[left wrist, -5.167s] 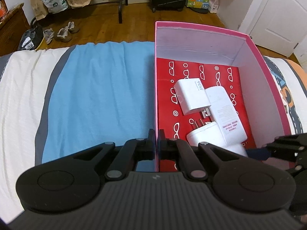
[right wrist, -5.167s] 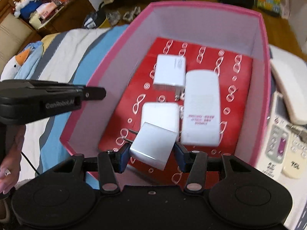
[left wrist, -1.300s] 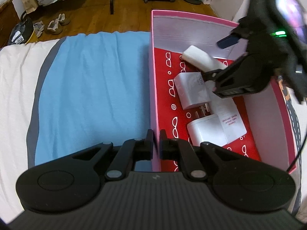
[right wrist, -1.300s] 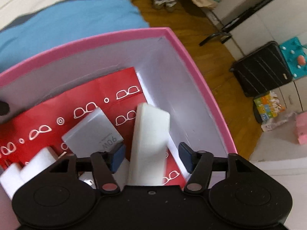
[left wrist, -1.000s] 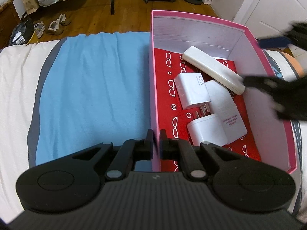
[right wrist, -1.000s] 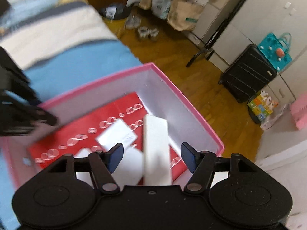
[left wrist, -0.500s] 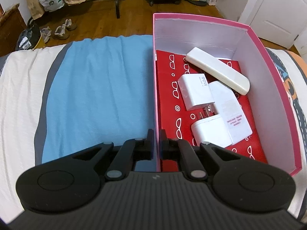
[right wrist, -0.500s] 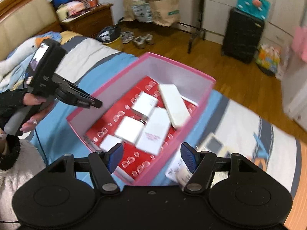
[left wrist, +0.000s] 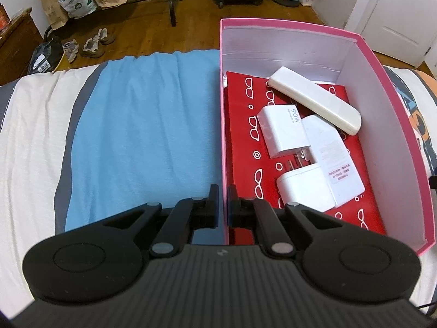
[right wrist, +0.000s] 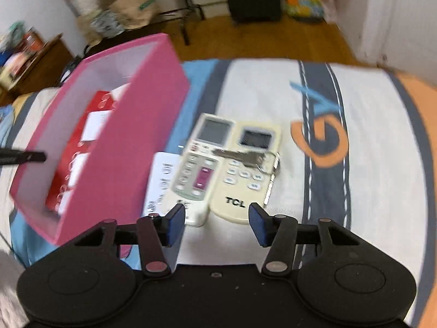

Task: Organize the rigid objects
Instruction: 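Grasp the silver keys lying on the remotes with the right gripper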

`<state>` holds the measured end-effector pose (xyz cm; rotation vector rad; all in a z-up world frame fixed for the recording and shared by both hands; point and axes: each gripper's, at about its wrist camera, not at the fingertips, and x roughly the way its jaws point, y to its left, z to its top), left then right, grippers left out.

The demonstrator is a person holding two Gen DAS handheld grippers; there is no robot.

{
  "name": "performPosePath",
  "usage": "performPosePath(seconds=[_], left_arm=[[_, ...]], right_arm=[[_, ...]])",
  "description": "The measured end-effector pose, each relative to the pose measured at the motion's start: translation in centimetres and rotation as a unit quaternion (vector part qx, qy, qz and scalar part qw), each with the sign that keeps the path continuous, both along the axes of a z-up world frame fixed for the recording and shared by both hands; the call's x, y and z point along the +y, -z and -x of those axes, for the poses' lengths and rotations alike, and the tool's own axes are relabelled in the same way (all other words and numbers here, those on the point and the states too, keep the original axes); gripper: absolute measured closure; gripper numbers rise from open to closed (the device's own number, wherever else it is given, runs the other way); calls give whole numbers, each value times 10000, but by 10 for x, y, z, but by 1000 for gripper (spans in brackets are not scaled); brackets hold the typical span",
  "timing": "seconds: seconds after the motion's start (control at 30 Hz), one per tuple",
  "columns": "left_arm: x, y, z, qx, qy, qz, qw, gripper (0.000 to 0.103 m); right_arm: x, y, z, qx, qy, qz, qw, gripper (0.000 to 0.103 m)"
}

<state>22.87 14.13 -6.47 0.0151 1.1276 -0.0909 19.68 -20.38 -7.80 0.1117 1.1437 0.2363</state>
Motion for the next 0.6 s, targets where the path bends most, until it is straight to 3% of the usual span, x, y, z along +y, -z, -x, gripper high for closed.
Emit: performPosePath(seconds=[0.1,0.23,0.37,0.47,0.5,0.57,0.6], left_arm=[[-1,0,0,-16,2,-44,10000,98],[-3,2,-1,-26,27,-106,9999,98],[-4,5,-2,-14,60,-153,9999,98],[-5,6,-2,-3,73,-163,9998,98],[-5,6,-2,1,66,-160,9999,98],[-5,6,-2,2,62,-167,9998,98],[-6,7,-2,-4,71,-182,9998,98]], right_arm=[[-4,15,-4,-12,149,223,9996,46],[-4,19,-9,-556,13,647,9964,45],[-6,34,-24,-871,-82,594,9944,32],[-17,46,-26,-1007,218,145,9946,30],[-22,47,-27,-991,359,-74,9944,41],[-29,45,-29,-907,616,-474,9928,47],[-31,46,-29,-919,714,-487,9920,58]])
